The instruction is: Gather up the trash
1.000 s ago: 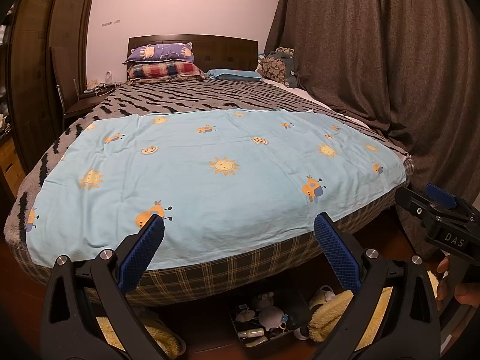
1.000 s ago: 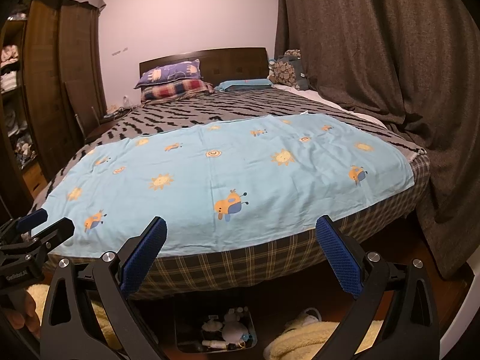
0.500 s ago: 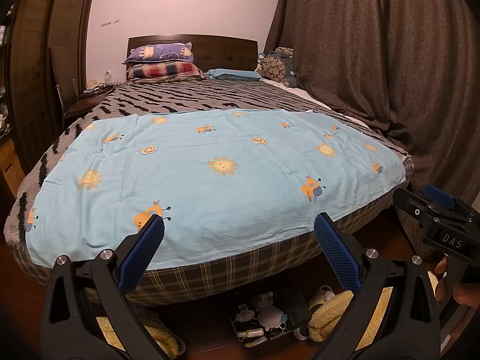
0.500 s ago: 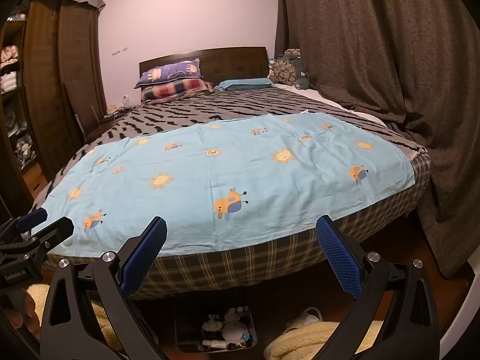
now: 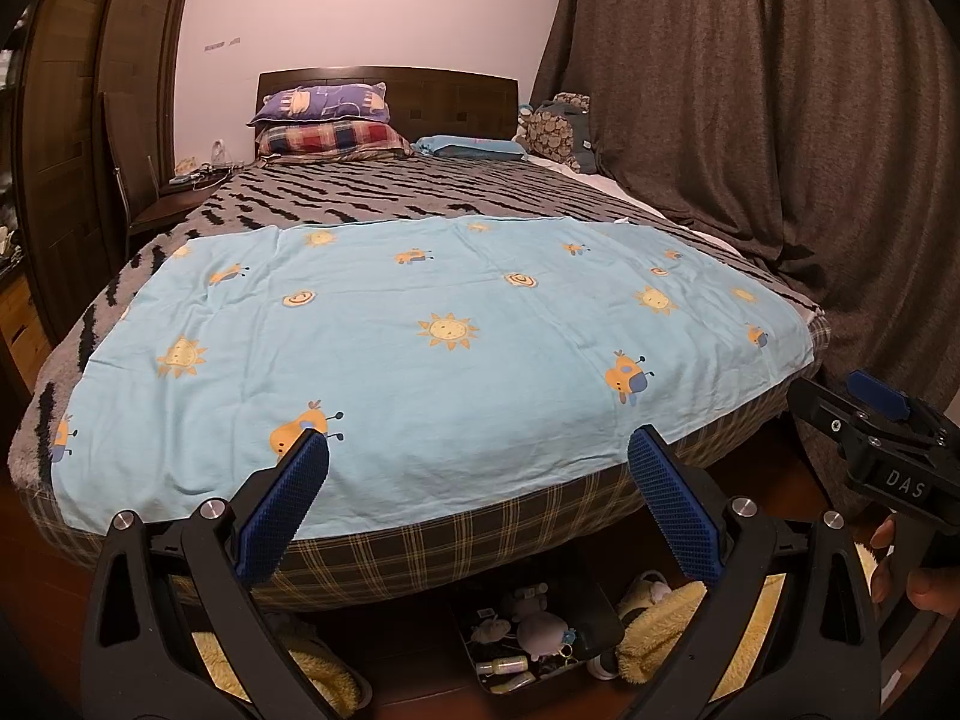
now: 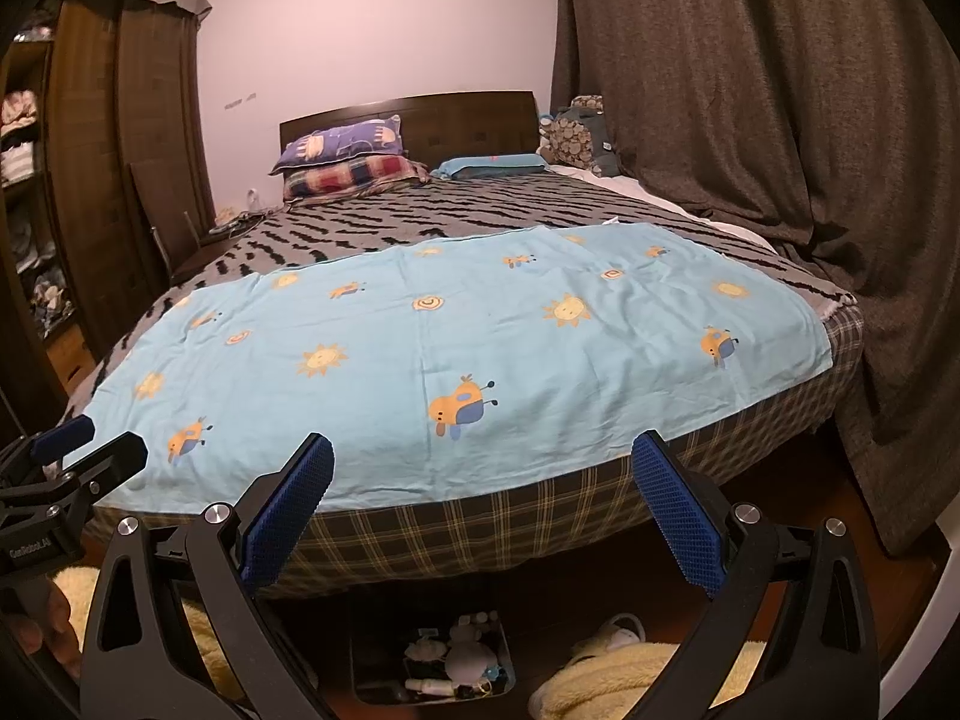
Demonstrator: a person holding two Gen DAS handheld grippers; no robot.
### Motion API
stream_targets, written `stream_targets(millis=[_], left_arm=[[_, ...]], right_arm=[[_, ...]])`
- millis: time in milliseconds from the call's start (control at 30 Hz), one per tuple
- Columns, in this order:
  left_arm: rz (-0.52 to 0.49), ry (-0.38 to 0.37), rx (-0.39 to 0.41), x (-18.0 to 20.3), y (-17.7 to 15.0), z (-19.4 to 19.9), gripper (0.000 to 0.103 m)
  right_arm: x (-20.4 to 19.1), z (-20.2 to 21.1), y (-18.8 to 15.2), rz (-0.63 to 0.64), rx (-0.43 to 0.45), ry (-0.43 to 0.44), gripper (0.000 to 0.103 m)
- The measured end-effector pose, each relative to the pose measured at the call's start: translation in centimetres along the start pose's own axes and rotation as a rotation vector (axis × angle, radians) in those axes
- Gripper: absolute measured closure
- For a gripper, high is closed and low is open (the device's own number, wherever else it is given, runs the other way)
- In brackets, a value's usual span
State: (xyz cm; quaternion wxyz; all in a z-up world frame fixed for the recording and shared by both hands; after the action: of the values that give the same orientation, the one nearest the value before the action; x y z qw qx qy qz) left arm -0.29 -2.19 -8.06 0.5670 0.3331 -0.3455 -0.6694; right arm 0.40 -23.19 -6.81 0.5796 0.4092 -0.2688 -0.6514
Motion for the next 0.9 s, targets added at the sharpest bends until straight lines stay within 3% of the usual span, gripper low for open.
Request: stream_targets(millis=[600,900], left_arm=[[0.012,0.007,-0.008,-0.3,-0.02,-0.17,0.008],[-0.031,0.06,0.016,0.1,0.23,0.53,0.008]], right_arm=[[-0.04,-0.1,0.25,0.004,0.005,-0.003,0.003],[0.12,-0.09,0.34,0.0,0.004,-0.003,0.003]])
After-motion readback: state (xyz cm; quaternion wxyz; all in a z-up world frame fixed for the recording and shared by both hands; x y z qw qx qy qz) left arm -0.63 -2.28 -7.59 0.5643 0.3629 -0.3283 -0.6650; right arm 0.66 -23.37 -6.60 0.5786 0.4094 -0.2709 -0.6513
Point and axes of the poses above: each gripper's, at about its wrist camera, not at the fingertips, and z roughly against the way its jaws point, x to its right, y to its top, the point moved 6 cm from there along -z, roughly the way its jaws point, and after that the axes turned 9 degrees about -z, right-handed, at the moved point
